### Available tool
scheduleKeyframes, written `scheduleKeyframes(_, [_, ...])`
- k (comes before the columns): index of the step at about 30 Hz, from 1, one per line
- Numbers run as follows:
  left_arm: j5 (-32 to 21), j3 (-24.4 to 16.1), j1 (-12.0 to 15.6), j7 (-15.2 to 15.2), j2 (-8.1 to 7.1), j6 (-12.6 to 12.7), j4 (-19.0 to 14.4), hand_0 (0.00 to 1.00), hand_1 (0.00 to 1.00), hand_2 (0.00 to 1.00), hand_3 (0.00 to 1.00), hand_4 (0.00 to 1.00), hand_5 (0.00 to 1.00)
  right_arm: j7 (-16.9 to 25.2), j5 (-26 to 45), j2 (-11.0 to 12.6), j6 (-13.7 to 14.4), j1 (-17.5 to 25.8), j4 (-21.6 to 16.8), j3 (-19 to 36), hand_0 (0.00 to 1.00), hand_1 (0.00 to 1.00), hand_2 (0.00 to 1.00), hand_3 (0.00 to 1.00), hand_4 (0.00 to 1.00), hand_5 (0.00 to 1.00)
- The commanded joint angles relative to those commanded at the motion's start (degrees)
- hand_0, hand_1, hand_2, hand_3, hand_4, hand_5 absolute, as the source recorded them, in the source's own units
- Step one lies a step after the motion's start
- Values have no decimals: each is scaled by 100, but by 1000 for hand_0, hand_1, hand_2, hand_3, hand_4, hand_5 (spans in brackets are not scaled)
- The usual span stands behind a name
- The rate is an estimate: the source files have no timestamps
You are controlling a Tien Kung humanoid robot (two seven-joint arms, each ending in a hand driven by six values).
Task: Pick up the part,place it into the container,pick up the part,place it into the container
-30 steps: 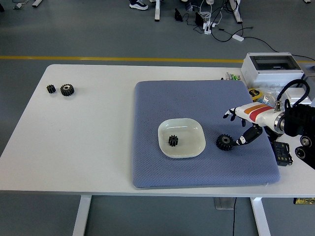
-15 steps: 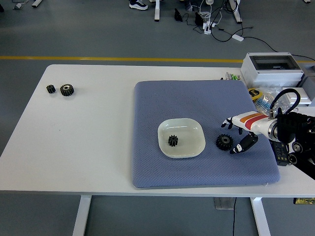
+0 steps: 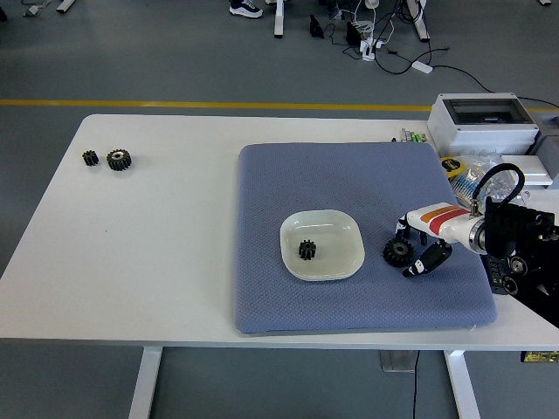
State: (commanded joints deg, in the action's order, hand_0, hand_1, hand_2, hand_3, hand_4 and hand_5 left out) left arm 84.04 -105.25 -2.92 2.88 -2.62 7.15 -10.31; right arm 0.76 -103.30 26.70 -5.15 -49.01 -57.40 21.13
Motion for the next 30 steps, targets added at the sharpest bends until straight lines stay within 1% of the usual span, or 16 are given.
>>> scheduleKeyframes(9, [-9,30,-37,3,-17,-1,0,706,682,715,586,710,650,-24,2,-21,46,-7,-81,43,205,425,592,601,978,376])
scheduleKeyframes(13, [8,17,-31,10,-11,2,0,706,681,714,586,711,651,-29,16,-45,64,-11,-62,42,206,426,594,599,977,376])
scheduleKeyframes(21, [6,21,-35,11,-3,1,0,706,681,713,586,709,648,-4,39,-171,162,13,72,-1,193,424,593,589,974,383])
scheduleKeyframes(22, [4,23,-35,12,-4,1,0,706,681,714,586,709,649,0,24,-193,200,11,85,-11,187,417,571,578,944,363])
scheduleKeyframes(27, [16,14,-35,14,-8,3,0,706,681,714,586,709,649,47,-2,-250,401,13,126,-20,187,417,571,578,944,363])
scheduleKeyframes(28, [16,13,-36,14,-7,3,0,706,682,714,586,709,649,57,-5,-254,433,14,135,-20,188,405,497,502,833,283])
scheduleKeyframes(30, [15,15,-37,12,-6,2,0,706,682,714,586,709,649,84,-9,-255,488,18,151,-24,188,405,497,502,833,283])
